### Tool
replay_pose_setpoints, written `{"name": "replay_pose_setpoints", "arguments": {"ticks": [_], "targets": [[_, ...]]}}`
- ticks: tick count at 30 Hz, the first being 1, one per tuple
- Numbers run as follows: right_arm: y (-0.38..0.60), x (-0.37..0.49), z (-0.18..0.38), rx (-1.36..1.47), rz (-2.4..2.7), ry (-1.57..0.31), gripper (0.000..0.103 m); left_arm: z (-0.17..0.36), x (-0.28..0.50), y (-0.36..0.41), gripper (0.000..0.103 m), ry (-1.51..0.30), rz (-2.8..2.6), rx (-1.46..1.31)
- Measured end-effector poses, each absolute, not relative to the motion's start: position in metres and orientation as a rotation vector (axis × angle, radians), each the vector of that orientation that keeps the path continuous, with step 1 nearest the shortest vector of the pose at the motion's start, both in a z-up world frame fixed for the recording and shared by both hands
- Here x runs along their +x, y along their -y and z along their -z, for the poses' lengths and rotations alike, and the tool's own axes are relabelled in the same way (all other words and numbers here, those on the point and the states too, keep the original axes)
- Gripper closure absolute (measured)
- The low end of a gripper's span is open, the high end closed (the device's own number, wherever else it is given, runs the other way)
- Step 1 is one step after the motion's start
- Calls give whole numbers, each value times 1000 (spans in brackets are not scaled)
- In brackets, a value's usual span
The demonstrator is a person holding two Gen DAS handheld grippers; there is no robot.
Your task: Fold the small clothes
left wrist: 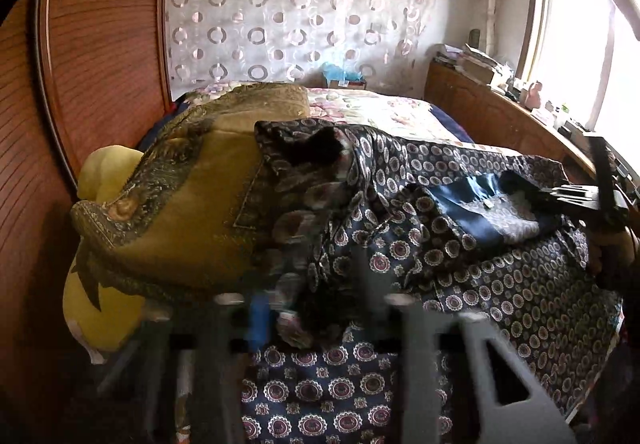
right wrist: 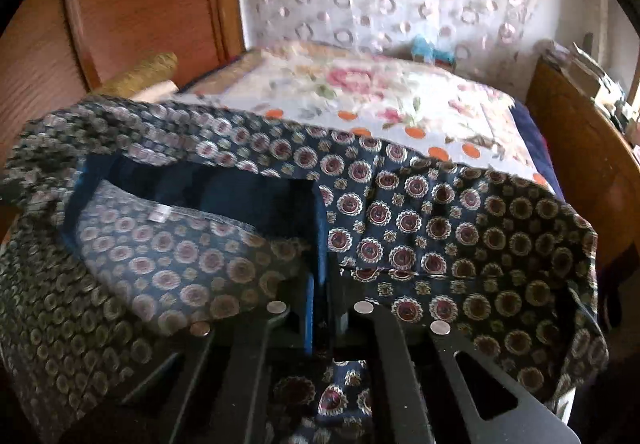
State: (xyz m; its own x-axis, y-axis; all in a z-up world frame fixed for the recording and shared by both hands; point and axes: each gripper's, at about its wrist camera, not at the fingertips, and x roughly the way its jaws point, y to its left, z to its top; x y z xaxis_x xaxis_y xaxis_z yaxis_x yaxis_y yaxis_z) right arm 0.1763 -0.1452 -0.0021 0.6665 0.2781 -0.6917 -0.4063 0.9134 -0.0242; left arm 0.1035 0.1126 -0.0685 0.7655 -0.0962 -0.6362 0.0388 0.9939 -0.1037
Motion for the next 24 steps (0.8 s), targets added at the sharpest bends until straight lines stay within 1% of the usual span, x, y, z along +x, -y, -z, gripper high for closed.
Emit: {"name": "replay_pose_setpoints", "arguments": {"ticks": [1,4,7,11,14,16,18,22,23,24], "targets": [[150,165,-1,-177,-393,-707,99,69,103,-113,86,-695,78,-90],[161,130,-15,-150,-418,-634,100,67,97,-113,96,-687,93,-97],[174,95,-24,-132,-427,-582,100,63,85,-111,98,-670,105,-99],[192,57,-18,-107,-442,-556,99,58,68,-110,99,-650,128,-129],[204,27,-15,-78,-457,-573,99,57,59,-110,100,-645,132,-145],[210,20,-2,-67,-446,-612,99,57,55,-111,100,-643,134,-153],[218,11,2,-52,-444,-637,96,57,51,-113,100,-641,132,-162],[236,-14,-11,-49,-434,-656,92,56,43,-116,100,-633,126,-177],[241,-18,-14,-49,-426,-652,86,56,41,-117,100,-630,123,-180],[247,-22,-17,-50,-411,-643,76,57,39,-118,100,-627,120,-182]]}}
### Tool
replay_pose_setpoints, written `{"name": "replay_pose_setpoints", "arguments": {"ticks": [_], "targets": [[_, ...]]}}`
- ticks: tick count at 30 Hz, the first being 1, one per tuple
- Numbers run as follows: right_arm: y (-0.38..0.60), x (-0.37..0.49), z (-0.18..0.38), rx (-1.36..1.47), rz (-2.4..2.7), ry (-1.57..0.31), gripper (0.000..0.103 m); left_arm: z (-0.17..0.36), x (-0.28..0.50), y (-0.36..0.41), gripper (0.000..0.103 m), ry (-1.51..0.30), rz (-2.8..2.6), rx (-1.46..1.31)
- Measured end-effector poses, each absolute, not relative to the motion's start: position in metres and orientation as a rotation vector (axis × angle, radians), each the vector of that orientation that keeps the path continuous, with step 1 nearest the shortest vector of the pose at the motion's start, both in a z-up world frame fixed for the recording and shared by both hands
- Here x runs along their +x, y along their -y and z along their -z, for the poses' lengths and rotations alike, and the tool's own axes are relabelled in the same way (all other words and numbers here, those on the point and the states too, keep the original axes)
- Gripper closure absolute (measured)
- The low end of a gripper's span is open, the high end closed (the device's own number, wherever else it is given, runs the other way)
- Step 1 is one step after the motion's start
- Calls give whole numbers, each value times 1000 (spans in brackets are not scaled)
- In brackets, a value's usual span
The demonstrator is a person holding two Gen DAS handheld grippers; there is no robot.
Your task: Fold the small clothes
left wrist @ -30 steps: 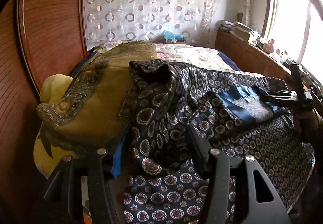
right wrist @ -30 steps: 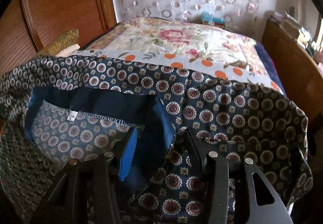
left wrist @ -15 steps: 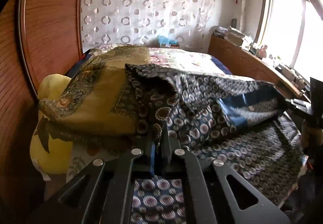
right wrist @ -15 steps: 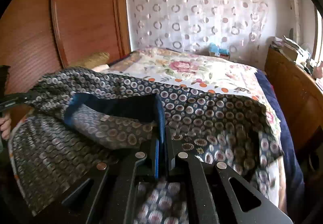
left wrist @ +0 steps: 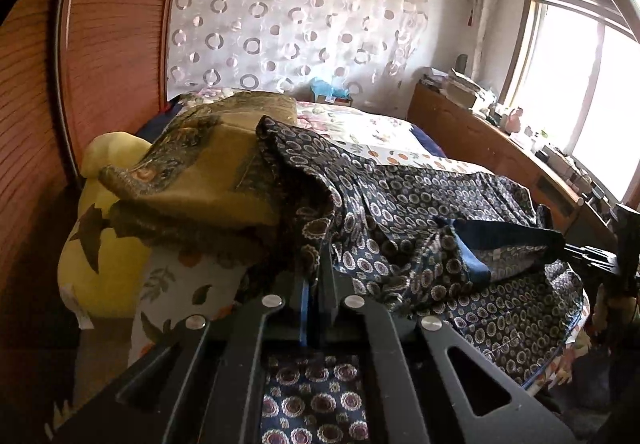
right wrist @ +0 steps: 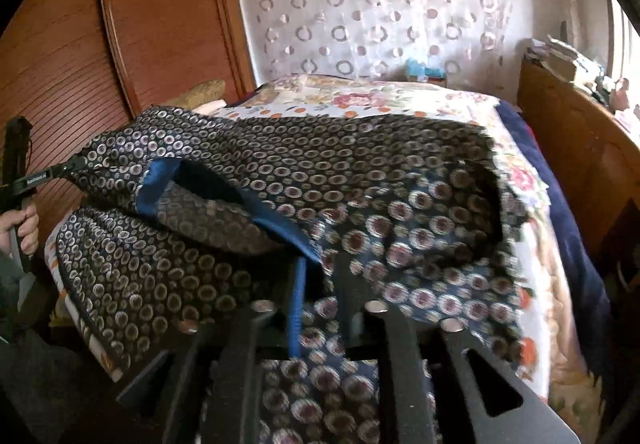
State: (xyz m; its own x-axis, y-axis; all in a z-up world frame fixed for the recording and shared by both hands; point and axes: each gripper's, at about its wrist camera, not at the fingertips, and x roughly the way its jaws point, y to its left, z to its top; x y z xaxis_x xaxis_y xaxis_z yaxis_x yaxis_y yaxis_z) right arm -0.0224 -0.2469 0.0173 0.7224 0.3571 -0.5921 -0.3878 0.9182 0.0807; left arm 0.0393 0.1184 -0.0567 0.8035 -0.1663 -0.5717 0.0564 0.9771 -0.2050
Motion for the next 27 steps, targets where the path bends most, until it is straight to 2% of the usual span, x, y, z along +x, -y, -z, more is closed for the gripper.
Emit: {"name": "replay_pose_setpoints", "arguments": {"ticks": [3,13,18,23,25,26,27], "targets": [[261,-29,-27,-31,-369,-607,61,56,34,-123,100,-612,104,-193],[309,8,-50,16,-219,-563,57,66,31,-122,100,-640,101,-180],[309,49,-43,22,-220,-652,57,74,30,-118,100,-664,103,-178],[296,82,-28,-103,-146,-740,57,78,29,-120,100,-672,103,-186],[291,90,-24,-151,-123,-763,66,78,29,-120,100,-670,102,-185],[288,90,-22,-172,-126,-773,84,78,28,-120,100,-668,102,-185],[285,90,-22,-184,-132,-777,97,79,27,-120,100,-666,102,-185]]}}
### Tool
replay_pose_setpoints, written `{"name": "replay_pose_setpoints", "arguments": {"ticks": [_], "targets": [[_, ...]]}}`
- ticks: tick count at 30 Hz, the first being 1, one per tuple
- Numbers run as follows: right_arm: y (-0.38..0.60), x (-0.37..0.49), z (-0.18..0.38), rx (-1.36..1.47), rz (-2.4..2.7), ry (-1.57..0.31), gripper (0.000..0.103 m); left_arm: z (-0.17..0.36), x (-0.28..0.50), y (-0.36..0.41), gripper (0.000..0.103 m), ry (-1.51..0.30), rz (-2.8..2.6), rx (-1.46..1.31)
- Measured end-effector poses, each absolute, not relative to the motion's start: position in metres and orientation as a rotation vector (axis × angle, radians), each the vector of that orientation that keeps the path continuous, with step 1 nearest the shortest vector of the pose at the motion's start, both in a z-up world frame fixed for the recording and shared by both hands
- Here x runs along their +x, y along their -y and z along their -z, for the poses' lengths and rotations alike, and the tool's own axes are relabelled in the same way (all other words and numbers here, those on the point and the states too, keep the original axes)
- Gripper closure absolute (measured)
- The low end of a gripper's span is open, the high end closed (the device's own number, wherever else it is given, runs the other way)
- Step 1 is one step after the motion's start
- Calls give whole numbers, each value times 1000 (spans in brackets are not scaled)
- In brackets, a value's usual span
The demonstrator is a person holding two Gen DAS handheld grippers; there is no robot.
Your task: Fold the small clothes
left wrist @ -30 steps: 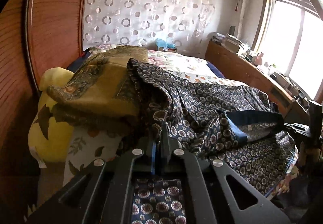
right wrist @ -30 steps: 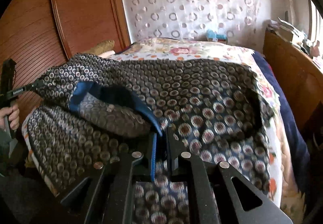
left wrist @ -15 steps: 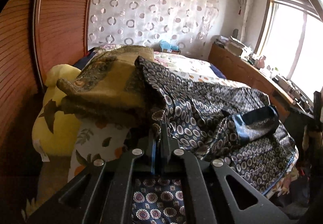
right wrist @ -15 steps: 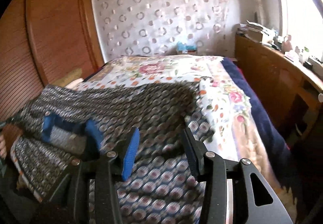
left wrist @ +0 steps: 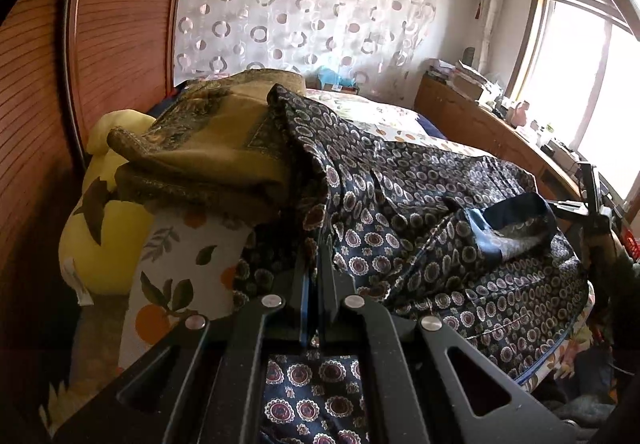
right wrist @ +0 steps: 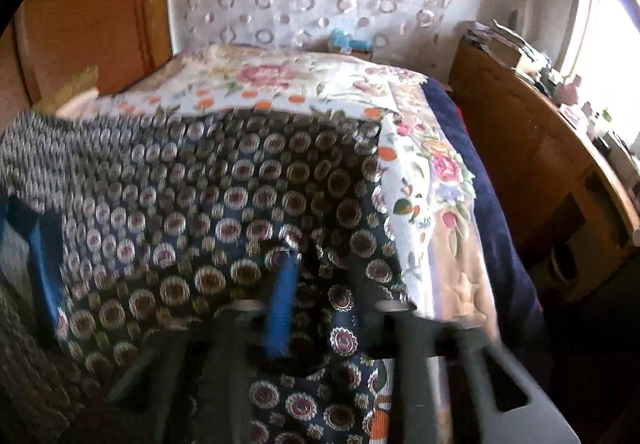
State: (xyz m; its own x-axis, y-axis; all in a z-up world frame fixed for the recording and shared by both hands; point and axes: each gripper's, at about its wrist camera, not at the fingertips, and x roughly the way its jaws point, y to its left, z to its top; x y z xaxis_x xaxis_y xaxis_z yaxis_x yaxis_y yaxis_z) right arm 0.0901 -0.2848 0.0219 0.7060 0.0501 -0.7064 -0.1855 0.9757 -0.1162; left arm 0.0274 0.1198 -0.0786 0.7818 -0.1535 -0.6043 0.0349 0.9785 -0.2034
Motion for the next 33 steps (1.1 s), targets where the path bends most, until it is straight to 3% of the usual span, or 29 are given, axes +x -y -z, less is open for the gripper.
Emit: {"name": "replay_pose_setpoints", "arguments": {"ticks": [3,11,18,25,31,33], "targets": [[288,74,-26,-190,-136,-718,102,79,26,-120,100,-660,101,-190],[314,-5,-42,-97,-130,-548,103,70,14,-125,100,-624,83,-205],[338,-62,-21,-30,-113,-559,103,72,6,-136,100,-637,57,-209],[334,-58,-14,-31,-64,-622,102,74,8,-139,100,-644,41,-218],[310,-70,-36,-47,-101,-537,92,69,6,-133,100,-637,40,-173],[298,-70,-41,-59,-138,-523,81,71,6,-131,100,-650,43,-162]]}}
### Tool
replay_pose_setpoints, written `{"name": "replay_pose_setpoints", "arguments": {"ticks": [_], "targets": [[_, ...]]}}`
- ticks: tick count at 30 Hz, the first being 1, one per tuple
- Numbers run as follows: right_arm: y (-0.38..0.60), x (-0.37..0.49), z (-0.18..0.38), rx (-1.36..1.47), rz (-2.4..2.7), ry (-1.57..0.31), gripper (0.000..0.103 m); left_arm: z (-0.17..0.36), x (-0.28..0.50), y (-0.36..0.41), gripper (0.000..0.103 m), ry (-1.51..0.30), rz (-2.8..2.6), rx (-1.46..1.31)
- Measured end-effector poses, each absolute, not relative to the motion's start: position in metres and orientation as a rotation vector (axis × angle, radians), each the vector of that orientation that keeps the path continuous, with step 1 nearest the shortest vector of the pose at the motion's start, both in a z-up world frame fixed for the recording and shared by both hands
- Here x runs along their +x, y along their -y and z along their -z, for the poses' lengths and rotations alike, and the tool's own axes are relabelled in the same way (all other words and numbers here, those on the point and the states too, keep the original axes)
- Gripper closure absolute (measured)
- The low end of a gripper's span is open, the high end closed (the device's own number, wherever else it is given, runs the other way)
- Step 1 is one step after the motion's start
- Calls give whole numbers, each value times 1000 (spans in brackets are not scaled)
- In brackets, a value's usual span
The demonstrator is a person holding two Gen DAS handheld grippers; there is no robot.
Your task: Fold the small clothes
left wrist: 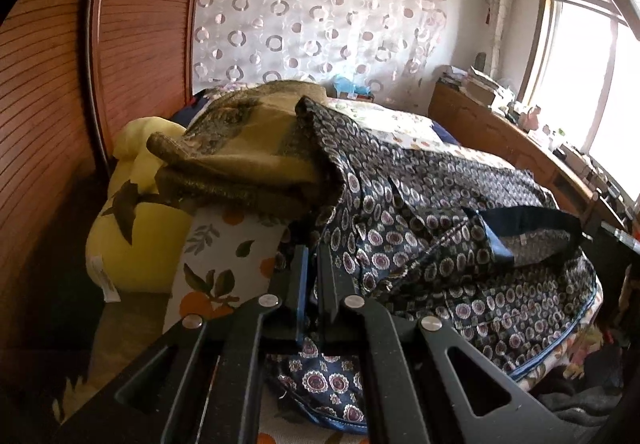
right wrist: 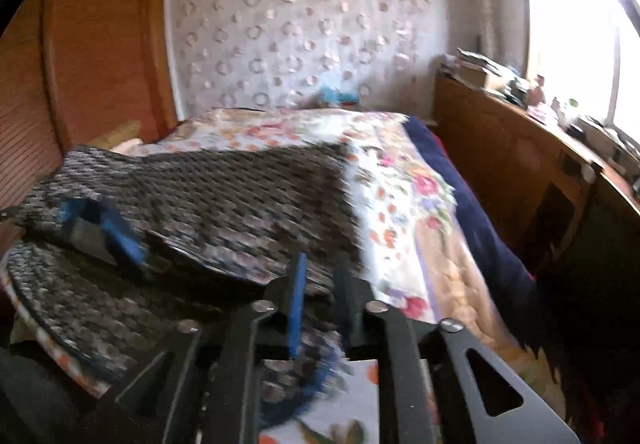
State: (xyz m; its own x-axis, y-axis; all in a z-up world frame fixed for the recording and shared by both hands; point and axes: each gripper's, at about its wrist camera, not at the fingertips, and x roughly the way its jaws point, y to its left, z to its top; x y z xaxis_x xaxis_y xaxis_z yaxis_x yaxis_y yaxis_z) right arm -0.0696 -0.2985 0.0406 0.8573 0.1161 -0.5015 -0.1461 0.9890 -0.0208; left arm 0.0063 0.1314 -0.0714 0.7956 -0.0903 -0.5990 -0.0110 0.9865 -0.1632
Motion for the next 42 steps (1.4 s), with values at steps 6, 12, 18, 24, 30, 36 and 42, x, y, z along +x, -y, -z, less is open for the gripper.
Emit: {"name": "replay_pose_setpoints", "arguments": {"ticks": [6,12,18,24,30,36,42], "targets": [[247,-48,-57,-112,-264,-489,73,83,6,-133,100,-690,35,-144],[197,1,-44,-158,-378,-589,73,91,5,-139,100,-712,22,-152],[181,3,-32,-164,-473,-680,73,94,2,-142,100,-715,19,-158],[194,-22,-17,-175,-509,-741,73,86,1,-141,100,-696,19,-165],[215,-41,-9,-154,-470,-760,73,76,1,-138,60,-672,36,-166],[238,-60,-20,-131,-385,-714,64,80,5,-134,57,-680,35,-157],[290,-56,-32,-111,-202,-669,53,91,11,-131,57,-710,24,-145]]}}
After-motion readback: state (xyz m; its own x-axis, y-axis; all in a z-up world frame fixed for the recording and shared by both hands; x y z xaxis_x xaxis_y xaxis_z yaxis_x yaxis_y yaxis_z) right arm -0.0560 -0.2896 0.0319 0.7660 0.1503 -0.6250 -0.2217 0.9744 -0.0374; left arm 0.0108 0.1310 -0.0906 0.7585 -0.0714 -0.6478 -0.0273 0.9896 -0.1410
